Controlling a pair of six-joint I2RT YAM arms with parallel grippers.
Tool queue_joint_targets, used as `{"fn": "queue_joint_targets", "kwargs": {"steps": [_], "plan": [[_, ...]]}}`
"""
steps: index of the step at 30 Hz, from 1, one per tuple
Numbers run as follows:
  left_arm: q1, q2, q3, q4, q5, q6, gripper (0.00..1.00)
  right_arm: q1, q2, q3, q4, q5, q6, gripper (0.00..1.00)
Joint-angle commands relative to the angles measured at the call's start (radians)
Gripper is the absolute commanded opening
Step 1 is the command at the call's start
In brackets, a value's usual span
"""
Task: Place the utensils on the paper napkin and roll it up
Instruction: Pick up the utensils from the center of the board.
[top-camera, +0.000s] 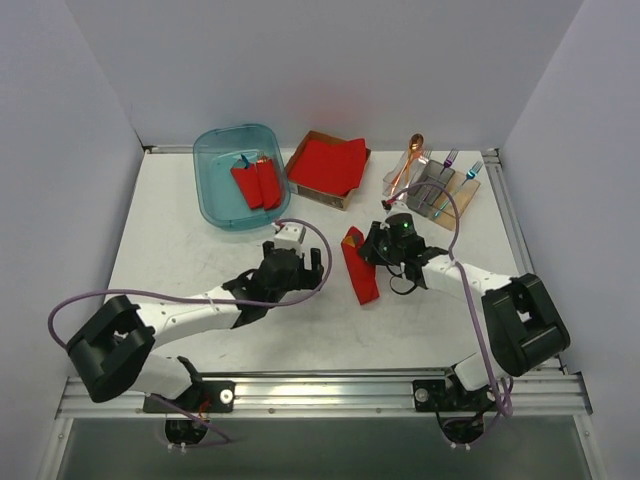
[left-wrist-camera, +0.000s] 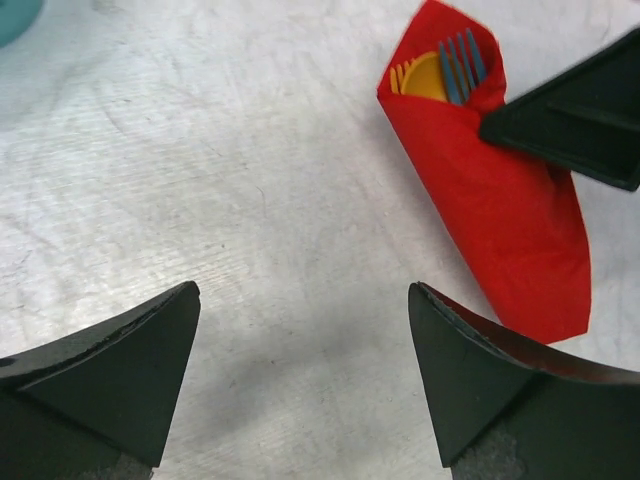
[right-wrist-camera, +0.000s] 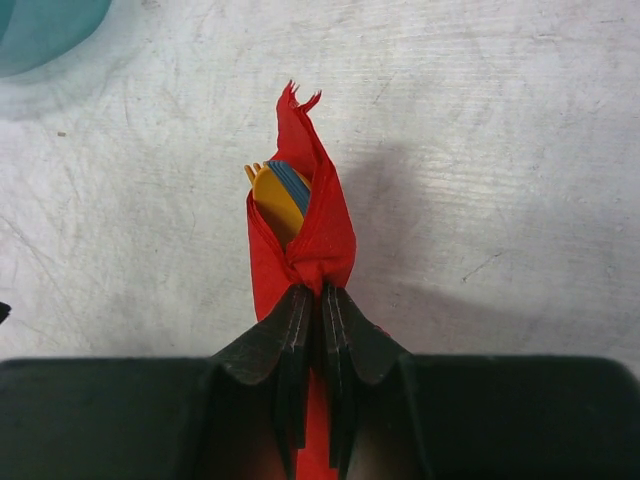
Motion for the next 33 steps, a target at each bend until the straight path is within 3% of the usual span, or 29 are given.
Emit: {"fn": "queue_joint_targets", "kwargs": {"steps": [1, 9, 14, 22, 28, 33], "plan": [[0.028, -0.104, -0.06, 0.075, -0.057, -0.067, 0.94, 0.008, -0.055, -0.011, 0.032, -0.029, 0.02, 0.0], [0.131, -0.313, -0.167, 0.201, 0.299, -0.013, 0.94, 0.019, -0.162, 0.027, 0.015, -0.085, 0.056, 0.0], [0.251, -0.322, -0.16, 0.312, 0.592, -0.074, 0.94, 0.043, -0.247, 0.067, -0.014, -0.108, 0.073, 0.0], [0.269, -0.302, -0.158, 0.439, 0.662, -0.114, 0.94, 0.057, -0.297, 0.159, -0.093, -0.115, 0.098, 0.0], [0.272, -0.243, -0.169, 0.641, 0.724, -0.16, 0.94, 0.057, -0.317, 0.176, -0.047, -0.156, 0.162, 0.0], [0.275, -0.203, -0.115, 0.665, 0.741, -0.172, 0.94, 0.063, -0.333, 0.199, -0.027, -0.187, 0.196, 0.0]]}}
